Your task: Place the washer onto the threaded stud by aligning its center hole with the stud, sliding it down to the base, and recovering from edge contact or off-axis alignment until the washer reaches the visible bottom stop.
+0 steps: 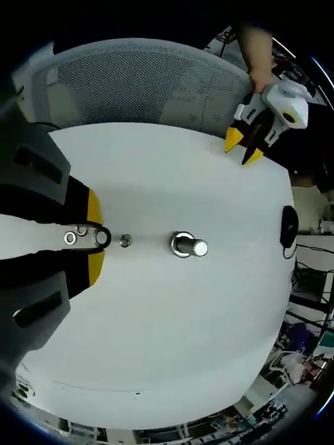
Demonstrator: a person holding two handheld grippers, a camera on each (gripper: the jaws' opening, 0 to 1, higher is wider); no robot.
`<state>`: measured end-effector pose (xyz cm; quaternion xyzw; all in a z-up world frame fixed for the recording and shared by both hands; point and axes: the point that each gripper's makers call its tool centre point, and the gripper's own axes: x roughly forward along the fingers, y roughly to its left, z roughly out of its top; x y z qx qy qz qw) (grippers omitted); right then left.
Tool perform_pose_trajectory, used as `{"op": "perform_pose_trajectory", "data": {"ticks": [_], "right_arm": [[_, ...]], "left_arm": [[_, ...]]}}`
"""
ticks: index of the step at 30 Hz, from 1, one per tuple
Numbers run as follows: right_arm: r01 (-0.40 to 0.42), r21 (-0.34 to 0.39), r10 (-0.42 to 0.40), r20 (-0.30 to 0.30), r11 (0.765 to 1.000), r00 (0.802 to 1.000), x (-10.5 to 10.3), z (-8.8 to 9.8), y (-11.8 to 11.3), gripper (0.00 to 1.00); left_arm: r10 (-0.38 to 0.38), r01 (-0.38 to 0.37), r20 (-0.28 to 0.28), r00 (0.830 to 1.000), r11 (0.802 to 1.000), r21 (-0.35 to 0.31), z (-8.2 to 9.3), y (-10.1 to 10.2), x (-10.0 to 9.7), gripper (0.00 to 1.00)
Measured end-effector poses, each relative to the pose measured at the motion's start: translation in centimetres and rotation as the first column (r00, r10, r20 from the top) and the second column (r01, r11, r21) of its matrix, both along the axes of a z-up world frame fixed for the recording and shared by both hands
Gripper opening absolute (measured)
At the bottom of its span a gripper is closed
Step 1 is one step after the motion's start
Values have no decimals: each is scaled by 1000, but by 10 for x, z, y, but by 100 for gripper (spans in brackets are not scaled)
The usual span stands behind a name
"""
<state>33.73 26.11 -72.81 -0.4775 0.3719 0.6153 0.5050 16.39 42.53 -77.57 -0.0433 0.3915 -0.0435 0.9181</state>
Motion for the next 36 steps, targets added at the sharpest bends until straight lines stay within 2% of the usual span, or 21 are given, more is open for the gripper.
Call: {"op": "perform_pose_trajectory", "data": {"ticks": [11, 36], "right_arm": [[-23, 10, 22, 24, 1000, 999, 2, -6, 18, 14], [-46, -32, 46, 6, 998, 999, 4, -15, 16, 14]], "left_arm": [[5, -5, 4, 1000, 1000, -2, 1, 1, 0, 25], [9, -9, 7, 1000, 1000, 2, 1, 2, 1, 25]]}}
